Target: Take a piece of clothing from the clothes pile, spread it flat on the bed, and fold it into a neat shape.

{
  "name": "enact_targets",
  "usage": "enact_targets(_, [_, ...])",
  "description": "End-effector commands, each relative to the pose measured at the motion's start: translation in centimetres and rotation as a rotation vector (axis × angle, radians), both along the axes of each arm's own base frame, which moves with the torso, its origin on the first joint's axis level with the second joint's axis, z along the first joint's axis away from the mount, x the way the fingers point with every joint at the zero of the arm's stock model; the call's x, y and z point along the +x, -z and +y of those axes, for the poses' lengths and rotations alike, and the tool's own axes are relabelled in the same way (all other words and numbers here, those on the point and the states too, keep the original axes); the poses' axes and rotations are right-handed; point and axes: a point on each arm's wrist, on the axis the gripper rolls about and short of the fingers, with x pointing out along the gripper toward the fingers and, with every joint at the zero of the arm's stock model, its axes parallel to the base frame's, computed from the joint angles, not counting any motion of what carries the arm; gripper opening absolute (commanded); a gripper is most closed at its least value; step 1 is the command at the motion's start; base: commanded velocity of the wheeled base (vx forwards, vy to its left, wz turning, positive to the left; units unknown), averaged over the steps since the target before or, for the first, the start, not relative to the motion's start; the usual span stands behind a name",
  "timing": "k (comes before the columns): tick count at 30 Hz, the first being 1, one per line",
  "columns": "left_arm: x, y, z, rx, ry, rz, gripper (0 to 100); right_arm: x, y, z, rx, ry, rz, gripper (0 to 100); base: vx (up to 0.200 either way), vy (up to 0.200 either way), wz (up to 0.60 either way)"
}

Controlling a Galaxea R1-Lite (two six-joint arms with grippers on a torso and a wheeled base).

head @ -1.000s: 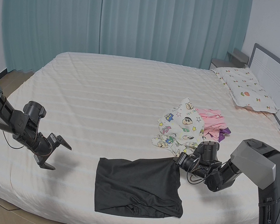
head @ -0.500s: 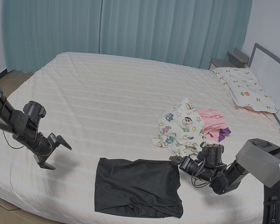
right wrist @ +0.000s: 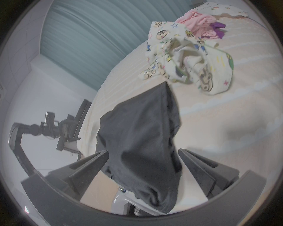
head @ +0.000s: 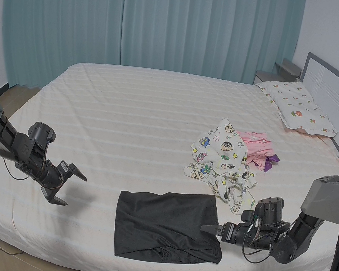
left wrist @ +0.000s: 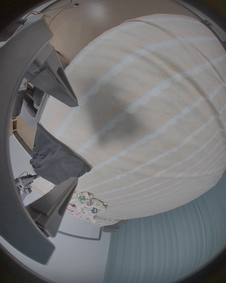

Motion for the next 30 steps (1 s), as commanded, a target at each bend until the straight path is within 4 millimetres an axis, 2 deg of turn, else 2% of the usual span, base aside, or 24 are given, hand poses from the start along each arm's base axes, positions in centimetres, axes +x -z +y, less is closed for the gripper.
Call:
enact_targets(1, [0.0, 0.0, 0.0, -0.001, 0.000, 0.000, 100, -0.5, 0.4, 0.9, -0.007, -0.036, 0.009, 100, 0.000, 0.000, 0.00])
enact_targets(5, [0.0, 0.0, 0.0, -0.001, 0.000, -0.002, 100, -0.8, 1.3, 1.4, -0.028, -0.064, 0.025, 100, 0.000, 0.000, 0.00])
enact_targets(6, [0.0, 0.0, 0.0, -0.001, 0.000, -0.002, 100, -0.8, 1.3, 1.4, -0.032, -0.067, 0.021, 0, 0.000, 0.000, 0.00])
enact_targets(16, [0.0, 0.0, 0.0, -0.001, 0.000, 0.000, 100, -1.9, 0.5, -0.4, -0.059, -0.057, 0.000, 0, 0.000, 0.000, 0.00])
enact_targets(20, [0.0, 0.0, 0.0, -0.001, 0.000, 0.000, 100, -2.8, 0.3, -0.8, -0.053, -0.060, -0.022, 0, 0.000, 0.000, 0.00])
enact_targets(24, [0.0, 0.0, 0.0, -0.001, 0.000, 0.000, 100, -2.8, -0.1, -1.1, -0.044, -0.057, -0.055, 0, 0.000, 0.000, 0.00])
enact_targets(30, [0.0, 0.0, 0.0, -0.001, 0.000, -0.002, 100, -3.4, -0.2, -2.8, -0.060, -0.081, -0.060, 0, 0.000, 0.000, 0.00])
